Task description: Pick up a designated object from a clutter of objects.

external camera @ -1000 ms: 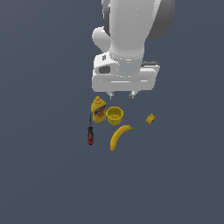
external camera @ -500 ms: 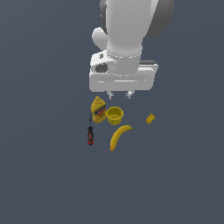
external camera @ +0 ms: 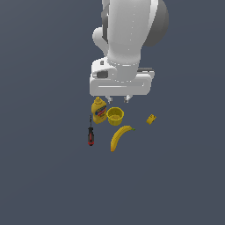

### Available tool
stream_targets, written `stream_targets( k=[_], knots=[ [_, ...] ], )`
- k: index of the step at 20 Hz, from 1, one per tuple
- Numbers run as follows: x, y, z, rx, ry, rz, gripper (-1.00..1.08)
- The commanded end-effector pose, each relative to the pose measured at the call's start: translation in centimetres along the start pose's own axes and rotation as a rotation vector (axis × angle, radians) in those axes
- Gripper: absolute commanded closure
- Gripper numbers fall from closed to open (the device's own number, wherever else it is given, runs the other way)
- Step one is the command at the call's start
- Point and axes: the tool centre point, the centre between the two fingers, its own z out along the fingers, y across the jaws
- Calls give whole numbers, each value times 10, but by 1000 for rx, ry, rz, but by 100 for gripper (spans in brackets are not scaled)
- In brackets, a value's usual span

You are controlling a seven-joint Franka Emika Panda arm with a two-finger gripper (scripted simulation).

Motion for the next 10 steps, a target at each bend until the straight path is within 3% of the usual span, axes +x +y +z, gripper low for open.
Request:
stream_targets(
  k=[1,10],
  knots=[
    [-2,2,10,-16,7,-16,-20],
    [-18,6,62,-87,50,-118,-20]
  ],
)
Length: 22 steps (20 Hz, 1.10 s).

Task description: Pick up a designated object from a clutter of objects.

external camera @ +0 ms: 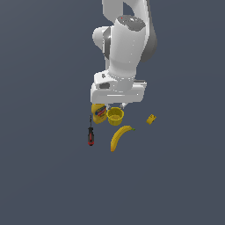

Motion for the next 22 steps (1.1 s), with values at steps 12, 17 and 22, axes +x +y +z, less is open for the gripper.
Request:
stream_targets(
  k=[12,17,22],
  knots=[
    [-46,-24,74,-52,79,-217,-20],
    [-69,-41,96,-43,110,-306,-20],
    [-93,-59,112,-20,140,-385,-20]
  ],
)
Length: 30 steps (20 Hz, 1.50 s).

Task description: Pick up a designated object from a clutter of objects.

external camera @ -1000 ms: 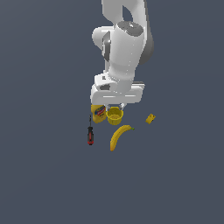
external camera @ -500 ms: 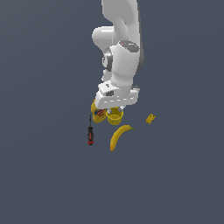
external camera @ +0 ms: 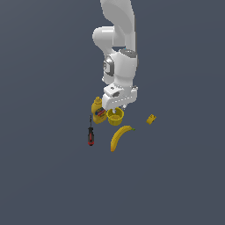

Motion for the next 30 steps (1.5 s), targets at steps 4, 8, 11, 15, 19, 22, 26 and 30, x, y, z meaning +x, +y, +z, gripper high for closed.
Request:
stream_targets(
  k=[4,8,11,15,19,22,26,30],
  knots=[
    [-16,-25,9,26,34,-68,-20],
    [-24,-38,12,42,50,-98,-20],
    [-28,-44,14,50,57,-112,-20],
    [-30,-47,14,54,61,-119,-20],
    [-29,-46,15,52,59,-116,-20],
    [-29,-46,17,52,59,-116,-20],
    [-29,-46,22,53,59,-117,-20],
    [-29,-47,29,53,59,-118,-20]
  ],
)
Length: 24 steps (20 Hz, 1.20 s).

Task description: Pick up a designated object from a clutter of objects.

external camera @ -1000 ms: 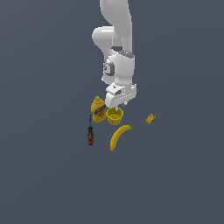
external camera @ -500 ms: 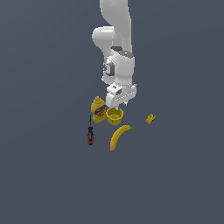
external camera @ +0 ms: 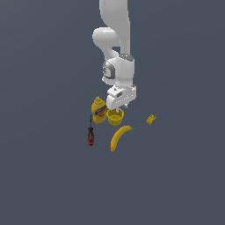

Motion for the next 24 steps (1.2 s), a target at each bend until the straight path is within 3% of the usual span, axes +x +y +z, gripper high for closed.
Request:
stream_targets(
  k=[1,12,13,24],
  knots=[
    [0,0,5,0,0,-1,-20],
    [0,-1,17,0,0,-2,-20],
    [0,-1,17,0,0,-2,108],
    [0,0,16,0,1,-1,108]
  ],
)
